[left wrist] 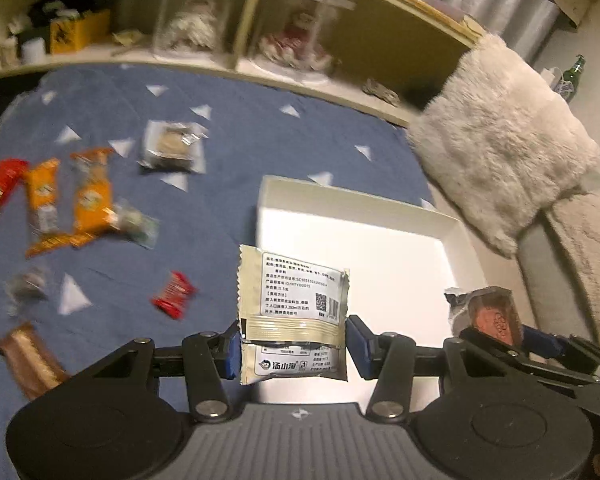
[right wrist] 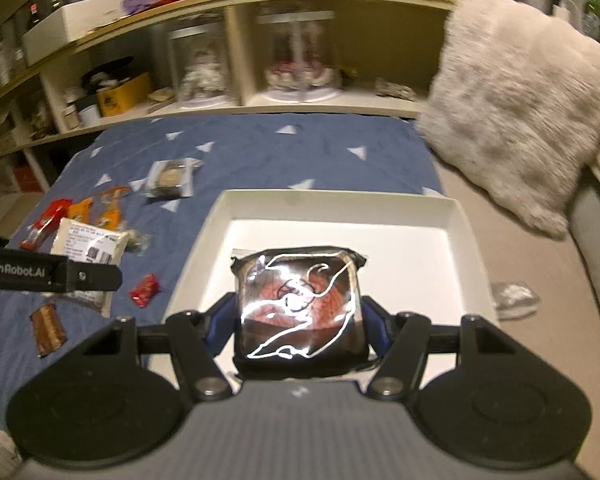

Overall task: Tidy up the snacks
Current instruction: 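Carry both snacks into the white box and open both tools to release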

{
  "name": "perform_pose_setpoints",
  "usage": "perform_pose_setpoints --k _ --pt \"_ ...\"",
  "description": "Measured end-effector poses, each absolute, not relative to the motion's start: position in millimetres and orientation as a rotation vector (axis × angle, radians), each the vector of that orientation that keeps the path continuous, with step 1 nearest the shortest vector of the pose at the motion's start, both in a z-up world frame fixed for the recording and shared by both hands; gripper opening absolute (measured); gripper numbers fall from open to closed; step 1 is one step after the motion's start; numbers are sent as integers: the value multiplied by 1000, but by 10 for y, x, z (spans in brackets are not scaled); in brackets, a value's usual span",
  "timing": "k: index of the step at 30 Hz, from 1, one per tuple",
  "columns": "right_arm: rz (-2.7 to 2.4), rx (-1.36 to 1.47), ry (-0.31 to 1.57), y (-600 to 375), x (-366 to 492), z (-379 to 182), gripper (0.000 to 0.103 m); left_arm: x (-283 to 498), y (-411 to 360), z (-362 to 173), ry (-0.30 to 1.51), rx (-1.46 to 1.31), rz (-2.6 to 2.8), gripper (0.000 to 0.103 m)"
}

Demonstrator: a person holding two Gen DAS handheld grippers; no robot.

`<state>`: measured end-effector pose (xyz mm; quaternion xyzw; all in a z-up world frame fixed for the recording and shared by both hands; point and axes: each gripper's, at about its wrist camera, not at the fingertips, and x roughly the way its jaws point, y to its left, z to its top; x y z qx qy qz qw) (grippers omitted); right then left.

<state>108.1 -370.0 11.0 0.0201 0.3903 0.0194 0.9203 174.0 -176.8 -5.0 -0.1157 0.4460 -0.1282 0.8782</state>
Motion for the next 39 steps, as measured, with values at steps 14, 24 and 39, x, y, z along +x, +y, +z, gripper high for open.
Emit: perform_pose_setpoints --k 14,24,39 --pt "-53 81 889 -4302 1203 -184 71 1969 -2266 -562 1057 -329 -312 53" --pt "-107 137 946 -4679 1333 -442 71 2104 -2230 -747 1099 -355 -289 59" --pt "-77 149 981 -4660 1289 -402 89 1980 -2256 -691 1147 -227 -301 96"
